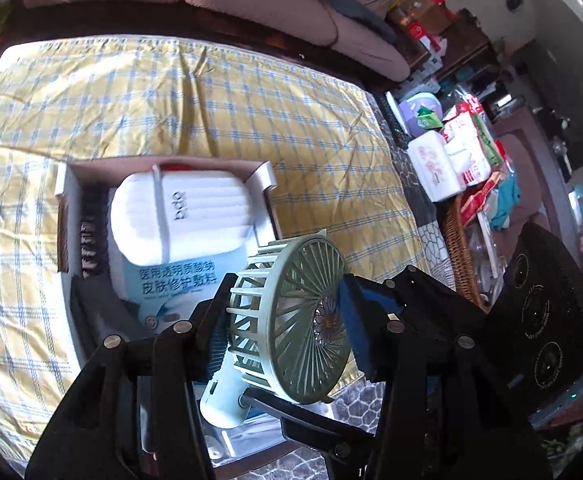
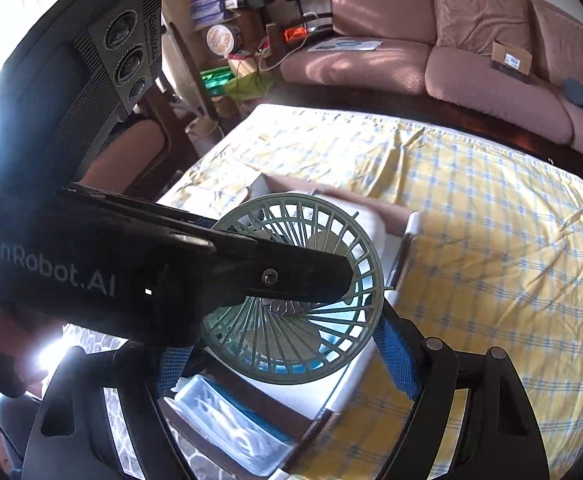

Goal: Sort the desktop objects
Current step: 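Carry the green fan over the box and lower it inside, then open both grippers and withdraw them from the box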

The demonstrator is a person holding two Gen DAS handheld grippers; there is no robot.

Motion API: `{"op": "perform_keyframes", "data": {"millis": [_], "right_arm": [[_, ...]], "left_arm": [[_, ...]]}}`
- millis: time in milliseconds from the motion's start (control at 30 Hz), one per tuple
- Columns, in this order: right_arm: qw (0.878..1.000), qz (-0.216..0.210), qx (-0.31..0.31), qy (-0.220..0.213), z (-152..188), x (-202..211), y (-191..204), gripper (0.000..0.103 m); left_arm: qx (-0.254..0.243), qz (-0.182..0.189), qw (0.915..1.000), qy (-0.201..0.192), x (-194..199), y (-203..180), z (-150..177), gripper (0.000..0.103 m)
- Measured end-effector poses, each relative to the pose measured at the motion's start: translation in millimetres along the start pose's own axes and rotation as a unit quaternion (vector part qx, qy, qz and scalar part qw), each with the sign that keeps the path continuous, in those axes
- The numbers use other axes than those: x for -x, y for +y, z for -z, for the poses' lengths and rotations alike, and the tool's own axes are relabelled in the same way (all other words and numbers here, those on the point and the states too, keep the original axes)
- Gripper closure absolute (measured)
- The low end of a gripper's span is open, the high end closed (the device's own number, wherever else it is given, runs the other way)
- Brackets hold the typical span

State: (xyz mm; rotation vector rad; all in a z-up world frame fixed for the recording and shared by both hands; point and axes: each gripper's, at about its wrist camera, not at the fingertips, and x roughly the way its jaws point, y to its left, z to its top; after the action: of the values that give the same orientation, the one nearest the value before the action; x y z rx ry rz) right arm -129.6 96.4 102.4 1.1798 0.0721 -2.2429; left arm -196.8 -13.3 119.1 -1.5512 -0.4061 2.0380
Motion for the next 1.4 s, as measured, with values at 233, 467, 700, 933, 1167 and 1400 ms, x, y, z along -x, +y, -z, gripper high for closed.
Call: {"op": "perform_keyframes", "data": {"millis": [233,467,700,933,1167,1400], "right_arm": [[0.996,0.036,-0.013,0.075,4.8,-57.3,12.1,0.020],[0.993,0.068,-0.027,0.091,0.7,-62.3,6.9,0.020],[0.986,0.097,-0.002,0.134,0.5,-53.1,16.4,0.019],[0.992,0.084,-0.043,0.079,5.4,-29.6,6.8,0.008],[0.992,0.104,-0.041,0.057,13.7,-1.5,20.4,0.001],[0.993,0.095,-0.064,0.038,41.7,6.4,19.0,0.000]], "left_arm": [[0.050,0.007,0.9985,-0.021,-11.7,53.5,14.0,0.049],[0.028,0.000,0.9982,-0.052,15.9,59.8,10.7,0.039],[0.036,0.002,0.9976,-0.059,26.0,65.0,20.1,0.035],[0.029,-0.024,0.9973,-0.063,36.6,55.3,41.1,0.015],[-0.007,-0.106,0.9910,-0.082,58.9,36.5,65.6,0.000],[-0.056,-0.192,0.9752,-0.095,61.1,13.2,106.3,0.000]]}}
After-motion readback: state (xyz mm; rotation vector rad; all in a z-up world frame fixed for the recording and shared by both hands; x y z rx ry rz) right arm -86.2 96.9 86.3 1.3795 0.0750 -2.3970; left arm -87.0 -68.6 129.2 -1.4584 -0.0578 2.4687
